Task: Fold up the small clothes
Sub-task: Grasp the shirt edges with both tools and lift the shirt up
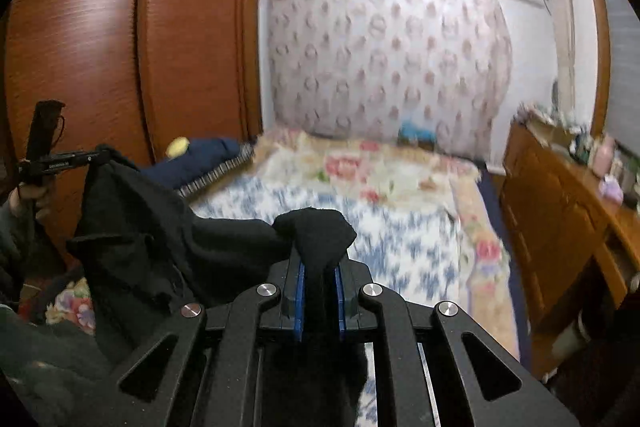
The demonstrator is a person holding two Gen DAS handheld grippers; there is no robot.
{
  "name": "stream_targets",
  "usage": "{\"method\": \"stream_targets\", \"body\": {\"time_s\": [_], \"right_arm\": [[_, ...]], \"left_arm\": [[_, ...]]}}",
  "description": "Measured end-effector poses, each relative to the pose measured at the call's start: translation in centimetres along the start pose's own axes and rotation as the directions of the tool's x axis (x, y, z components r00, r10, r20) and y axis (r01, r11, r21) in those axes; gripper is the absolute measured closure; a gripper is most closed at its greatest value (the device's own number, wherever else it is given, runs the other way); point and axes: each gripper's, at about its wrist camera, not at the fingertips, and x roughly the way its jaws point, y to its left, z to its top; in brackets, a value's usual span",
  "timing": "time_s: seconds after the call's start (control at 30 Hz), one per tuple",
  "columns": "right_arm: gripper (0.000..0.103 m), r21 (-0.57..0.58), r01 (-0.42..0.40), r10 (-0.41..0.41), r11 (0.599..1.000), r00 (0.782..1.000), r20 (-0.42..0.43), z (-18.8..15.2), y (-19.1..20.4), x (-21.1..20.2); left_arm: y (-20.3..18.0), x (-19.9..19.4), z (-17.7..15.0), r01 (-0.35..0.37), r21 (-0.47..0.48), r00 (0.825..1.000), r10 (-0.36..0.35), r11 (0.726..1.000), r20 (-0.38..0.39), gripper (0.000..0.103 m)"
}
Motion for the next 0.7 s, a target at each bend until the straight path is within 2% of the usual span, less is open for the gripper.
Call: {"method": "stream_targets", "body": {"time_s": [0.17, 0.27, 0.5, 0.7], "right_arm": [[0.092, -0.026, -0.012, 0.015, 1.000, 0.993, 0.121, 4.2, -0.1, -5.3], [0.092, -0.046, 0.016, -0.007, 0.999, 0.981, 0.192, 6.4, -0.2, -8.6], [0.092, -0.100, 0.136, -0.097, 0.986, 0.942, 0.322, 11.6, -0.5, -14.9], [0.092, -0.112, 0.224, -0.163, 0.968, 0.902, 0.400, 13.4, 0.2, -19.1]], "left_arm": [[-0.6, -4.9, 3.6, 0.031, 0.034, 0.990, -0.035, 0.999, 0.137, 0.093], [-0.2, -6.8, 5.7, 0.018, 0.045, 0.978, -0.027, 0.999, 0.205, 0.093], [0.2, -9.6, 10.0, -0.025, 0.077, 0.944, -0.002, 0.997, 0.329, 0.093], [-0.8, -11.8, 10.7, -0.033, 0.114, 0.911, -0.018, 0.993, 0.412, 0.093]]}}
